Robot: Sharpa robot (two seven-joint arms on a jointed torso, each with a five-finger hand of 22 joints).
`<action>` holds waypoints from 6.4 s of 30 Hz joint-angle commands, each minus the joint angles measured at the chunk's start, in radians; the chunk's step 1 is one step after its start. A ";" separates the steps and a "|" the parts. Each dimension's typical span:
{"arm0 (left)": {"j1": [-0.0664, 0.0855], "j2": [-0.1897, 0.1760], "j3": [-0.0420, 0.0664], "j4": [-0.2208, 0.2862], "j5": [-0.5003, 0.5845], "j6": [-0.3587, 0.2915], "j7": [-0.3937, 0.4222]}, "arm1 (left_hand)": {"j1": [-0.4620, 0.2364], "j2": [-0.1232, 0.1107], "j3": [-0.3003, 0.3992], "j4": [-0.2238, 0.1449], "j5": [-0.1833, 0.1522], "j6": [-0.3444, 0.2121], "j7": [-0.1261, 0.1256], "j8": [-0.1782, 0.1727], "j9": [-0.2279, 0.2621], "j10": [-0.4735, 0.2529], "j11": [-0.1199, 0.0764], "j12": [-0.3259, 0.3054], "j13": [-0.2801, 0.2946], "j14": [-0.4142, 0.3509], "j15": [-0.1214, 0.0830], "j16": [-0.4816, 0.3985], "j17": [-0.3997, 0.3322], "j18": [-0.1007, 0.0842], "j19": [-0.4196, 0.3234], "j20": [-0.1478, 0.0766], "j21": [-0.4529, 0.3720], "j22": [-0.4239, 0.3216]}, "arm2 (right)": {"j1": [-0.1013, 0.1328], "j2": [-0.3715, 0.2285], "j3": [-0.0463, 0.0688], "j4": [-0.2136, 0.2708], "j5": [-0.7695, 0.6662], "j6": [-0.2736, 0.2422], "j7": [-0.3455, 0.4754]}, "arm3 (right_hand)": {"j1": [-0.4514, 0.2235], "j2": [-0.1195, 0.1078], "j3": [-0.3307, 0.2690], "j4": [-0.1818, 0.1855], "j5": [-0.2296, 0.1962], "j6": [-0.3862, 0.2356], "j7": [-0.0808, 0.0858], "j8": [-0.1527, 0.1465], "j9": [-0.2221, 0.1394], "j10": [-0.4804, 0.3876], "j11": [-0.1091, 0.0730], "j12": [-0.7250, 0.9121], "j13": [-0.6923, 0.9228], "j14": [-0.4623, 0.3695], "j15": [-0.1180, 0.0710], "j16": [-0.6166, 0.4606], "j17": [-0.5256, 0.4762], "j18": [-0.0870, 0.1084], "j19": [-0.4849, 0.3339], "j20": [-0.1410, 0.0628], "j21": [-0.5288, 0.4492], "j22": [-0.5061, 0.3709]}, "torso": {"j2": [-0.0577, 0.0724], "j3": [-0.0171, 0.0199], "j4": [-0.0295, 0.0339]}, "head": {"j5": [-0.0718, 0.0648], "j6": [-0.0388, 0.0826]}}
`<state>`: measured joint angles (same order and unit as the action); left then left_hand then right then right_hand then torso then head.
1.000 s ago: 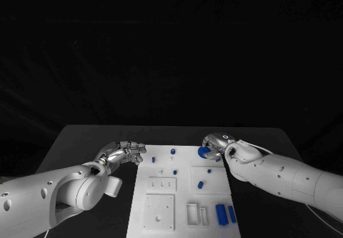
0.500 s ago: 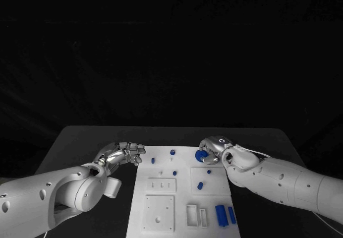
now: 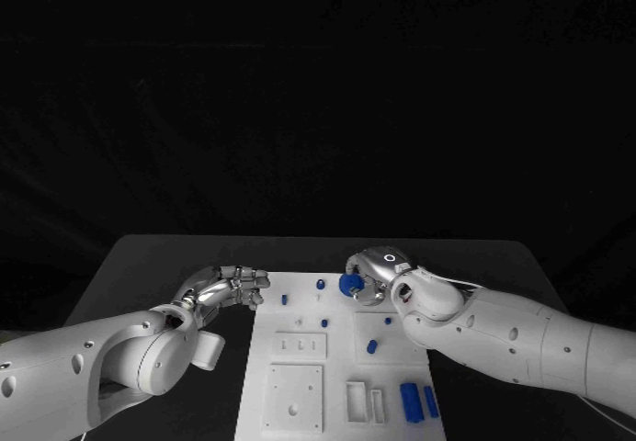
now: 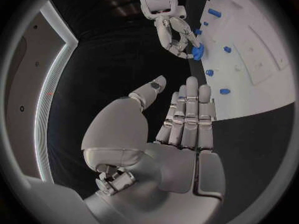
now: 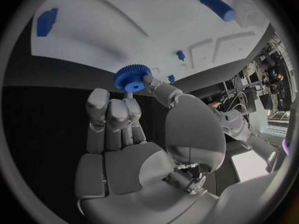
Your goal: Assemble the parts on the task board
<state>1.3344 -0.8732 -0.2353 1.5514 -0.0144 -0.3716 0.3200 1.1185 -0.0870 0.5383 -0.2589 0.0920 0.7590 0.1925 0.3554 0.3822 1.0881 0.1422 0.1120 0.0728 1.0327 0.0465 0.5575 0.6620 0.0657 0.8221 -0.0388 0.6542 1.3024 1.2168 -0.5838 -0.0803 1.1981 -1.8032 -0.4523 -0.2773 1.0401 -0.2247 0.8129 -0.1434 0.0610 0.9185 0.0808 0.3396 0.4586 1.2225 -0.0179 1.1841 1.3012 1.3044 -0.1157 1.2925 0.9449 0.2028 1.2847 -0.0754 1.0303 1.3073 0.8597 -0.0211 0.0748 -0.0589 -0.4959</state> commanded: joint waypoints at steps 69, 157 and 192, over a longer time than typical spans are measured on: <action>0.001 0.024 0.001 -0.014 -0.006 0.014 0.004 | -0.009 -0.001 0.005 -0.004 0.005 -0.004 0.002 -0.005 0.002 0.000 0.005 -0.006 -0.002 -0.003 0.006 -0.007 0.002 0.021 0.000 -0.008 0.005 -0.003 | -0.021 0.226 -0.065 -0.169 -0.038 -0.026 -0.031 | 0.014 -0.049 0.014 0.013 -0.009 0.011 0.043 -0.049 -0.012 -0.058 0.029 -0.059 -0.055 0.000 0.017 -0.021 0.003 0.059 0.001 -0.004 0.000 0.014 | 0.001 0.0019 0.0007 | 0.018 0.004; -0.018 0.049 0.000 -0.097 -0.018 0.045 0.016 | -0.012 0.001 0.006 -0.006 0.003 -0.001 0.003 -0.003 0.004 0.007 0.005 -0.004 0.000 -0.004 0.007 -0.009 0.005 0.021 -0.003 -0.007 0.008 -0.004 | -0.062 -0.103 0.023 -0.265 0.536 0.152 0.471 | 0.071 0.001 -0.160 -0.115 0.098 -0.117 0.002 -0.076 -0.024 -0.116 -0.009 -0.062 -0.101 -0.015 -0.017 -0.056 0.030 0.059 -0.050 0.011 -0.002 0.018 | -0.023 0.0567 -0.0520 | 0.032 -0.004; -0.018 0.046 0.000 -0.093 -0.019 0.048 0.011 | -0.012 0.001 0.006 -0.007 0.003 -0.002 0.003 -0.004 0.005 0.007 0.005 -0.005 -0.001 -0.004 0.007 -0.010 0.005 0.021 -0.004 -0.007 0.008 -0.005 | -0.069 -0.049 0.021 -0.307 0.536 0.165 0.464 | 0.047 0.051 -0.093 -0.061 -0.008 -0.067 0.018 -0.037 -0.011 -0.114 0.005 -0.054 -0.100 -0.010 -0.005 -0.054 0.042 0.059 -0.049 0.010 0.004 0.020 | -0.023 0.0535 -0.0527 | 0.036 -0.015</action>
<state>1.3159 -0.8282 -0.2361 1.4560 -0.0294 -0.3392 0.3223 1.1145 -0.0909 0.5408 -0.2615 0.0920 0.7590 0.1925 0.3554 0.3859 1.0930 0.1437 0.1082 0.0722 1.0304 0.0488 0.5537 0.6653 0.0654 0.8198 -0.0412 0.6581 1.2990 1.1491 -0.6344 -0.0593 0.8914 -1.2559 -0.3084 0.1821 1.0860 -0.1852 0.7152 -0.2028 0.0581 0.8401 0.0948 0.2994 0.4463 1.1086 -0.0182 1.1265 1.2006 1.2898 -0.1232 1.2409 0.9858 0.2142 1.2412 -0.0608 1.0296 1.3077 0.8370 0.0322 0.0228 -0.0235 -0.5098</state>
